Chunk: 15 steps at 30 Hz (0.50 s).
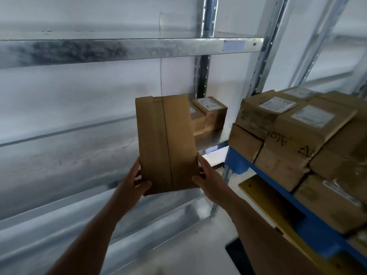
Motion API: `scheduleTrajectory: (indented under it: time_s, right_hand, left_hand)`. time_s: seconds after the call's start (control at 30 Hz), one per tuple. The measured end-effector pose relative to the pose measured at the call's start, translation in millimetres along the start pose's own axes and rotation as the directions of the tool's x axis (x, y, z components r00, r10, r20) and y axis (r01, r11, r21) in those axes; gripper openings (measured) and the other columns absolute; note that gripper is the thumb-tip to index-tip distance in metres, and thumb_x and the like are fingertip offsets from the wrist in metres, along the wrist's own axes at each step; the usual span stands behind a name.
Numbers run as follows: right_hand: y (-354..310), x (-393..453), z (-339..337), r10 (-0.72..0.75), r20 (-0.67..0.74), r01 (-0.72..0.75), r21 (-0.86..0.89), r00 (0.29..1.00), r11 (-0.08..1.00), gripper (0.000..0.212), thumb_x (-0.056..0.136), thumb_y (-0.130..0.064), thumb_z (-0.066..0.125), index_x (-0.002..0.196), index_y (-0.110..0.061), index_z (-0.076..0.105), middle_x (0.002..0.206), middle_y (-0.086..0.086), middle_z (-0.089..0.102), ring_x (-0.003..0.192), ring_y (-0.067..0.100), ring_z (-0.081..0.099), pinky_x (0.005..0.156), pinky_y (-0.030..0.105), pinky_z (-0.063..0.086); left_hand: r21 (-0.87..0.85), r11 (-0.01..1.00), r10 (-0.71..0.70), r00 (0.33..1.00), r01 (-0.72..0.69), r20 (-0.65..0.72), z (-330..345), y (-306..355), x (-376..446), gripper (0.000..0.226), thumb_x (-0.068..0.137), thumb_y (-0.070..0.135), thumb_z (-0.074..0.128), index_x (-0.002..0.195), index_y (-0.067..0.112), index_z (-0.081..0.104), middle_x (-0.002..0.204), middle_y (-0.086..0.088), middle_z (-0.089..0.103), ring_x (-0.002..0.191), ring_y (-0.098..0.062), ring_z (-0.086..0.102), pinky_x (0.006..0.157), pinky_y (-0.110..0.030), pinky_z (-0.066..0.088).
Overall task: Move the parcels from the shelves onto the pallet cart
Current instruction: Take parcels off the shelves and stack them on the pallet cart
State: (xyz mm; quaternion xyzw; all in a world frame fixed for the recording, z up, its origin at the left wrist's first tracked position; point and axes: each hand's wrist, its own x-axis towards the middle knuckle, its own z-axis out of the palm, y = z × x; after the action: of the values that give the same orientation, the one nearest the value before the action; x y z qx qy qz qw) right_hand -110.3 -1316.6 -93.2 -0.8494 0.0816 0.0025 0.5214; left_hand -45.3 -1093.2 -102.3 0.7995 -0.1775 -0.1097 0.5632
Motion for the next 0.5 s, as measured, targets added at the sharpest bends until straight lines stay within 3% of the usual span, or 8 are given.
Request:
scheduleTrajectory:
  time_s: [0.13, 0.2, 0.23, 0.37, 0.43, 0.5]
  right_hand:
    - [5.6, -47.7, -11.5, -0.053, -0.068, 0.053, 0.001, 0.996, 0.999, 0.067, 0.098, -0.012, 0.045, 0.147, -0.039, 0.009, 0.143, -0.004, 0.041, 0.129, 0.014, 0.041, 0.093, 0.018, 0.037]
    - [5.4, -70.1, -19.8, -0.086, -0.112, 0.088, 0.011, 0.990, 0.996, 0.067, 0.098, -0.011, 0.044, 0.144, -0.044, 0.008, 0.143, -0.007, 0.040, 0.124, 0.008, 0.040, 0.083, 0.006, 0.039]
    - [5.1, -80.8, -24.3, -0.104, -0.132, 0.108, 0.024, 0.986, 0.994, 0.067, 0.098, -0.011, 0.043, 0.143, -0.047, 0.008, 0.143, -0.007, 0.038, 0.124, 0.007, 0.040, 0.082, 0.005, 0.041]
    - [3.1, -123.7, -42.4, -0.127, -0.235, 0.135, 0.021, 0.964, 0.991, 0.070, 0.099, -0.015, 0.045, 0.145, -0.047, 0.003, 0.145, -0.005, 0.035, 0.129, 0.015, 0.041, 0.101, 0.033, 0.044]
    - [2.8, -143.4, -51.8, -0.142, -0.308, 0.145, -0.014, 0.941, 0.989, 0.073, 0.098, -0.019, 0.047, 0.144, -0.051, 0.001, 0.139, -0.008, 0.037, 0.126, 0.015, 0.043, 0.103, 0.041, 0.044]
    - [3.8, -163.7, -61.9, -0.162, -0.372, 0.165, -0.025, 0.914, 0.986, 0.074, 0.097, -0.019, 0.048, 0.141, -0.054, 0.000, 0.135, -0.012, 0.035, 0.123, 0.011, 0.043, 0.104, 0.040, 0.042]
  left_hand:
    - [0.062, 0.995, 0.075, 0.997, -0.074, -0.007, 18.0, 12.6, -28.5, 0.078, 0.090, 0.009, 0.057, 0.139, 0.048, 0.011, 0.137, -0.003, 0.042, 0.118, -0.022, 0.048, 0.090, -0.039, 0.051]
    - [0.083, 0.990, 0.119, 0.993, -0.118, -0.010, 28.2, 22.0, -39.8, 0.077, 0.090, 0.012, 0.058, 0.134, 0.053, 0.010, 0.139, -0.002, 0.039, 0.117, -0.020, 0.048, 0.088, -0.035, 0.051]
    - [0.083, 0.987, 0.141, 0.990, -0.140, -0.010, 33.4, 26.6, -44.5, 0.077, 0.090, 0.013, 0.059, 0.132, 0.054, 0.010, 0.139, 0.001, 0.039, 0.115, -0.017, 0.048, 0.084, -0.030, 0.051]
    - [0.074, 0.976, 0.205, 0.979, -0.205, 0.011, 54.8, 47.6, -59.5, 0.077, 0.090, 0.018, 0.059, 0.130, 0.059, 0.008, 0.127, 0.016, 0.035, 0.101, 0.003, 0.047, 0.067, -0.008, 0.044]
    - [0.044, 0.969, 0.240, 0.970, -0.241, 0.043, 64.2, 61.5, -65.0, 0.077, 0.090, 0.021, 0.059, 0.133, 0.062, 0.009, 0.124, 0.025, 0.039, 0.098, 0.012, 0.049, 0.067, -0.008, 0.044]
    - [0.033, 0.958, 0.281, 0.956, -0.285, 0.082, 74.5, 76.8, -69.1, 0.076, 0.089, 0.024, 0.060, 0.124, 0.074, 0.013, 0.114, 0.040, 0.045, 0.096, 0.018, 0.051, 0.070, -0.013, 0.045]
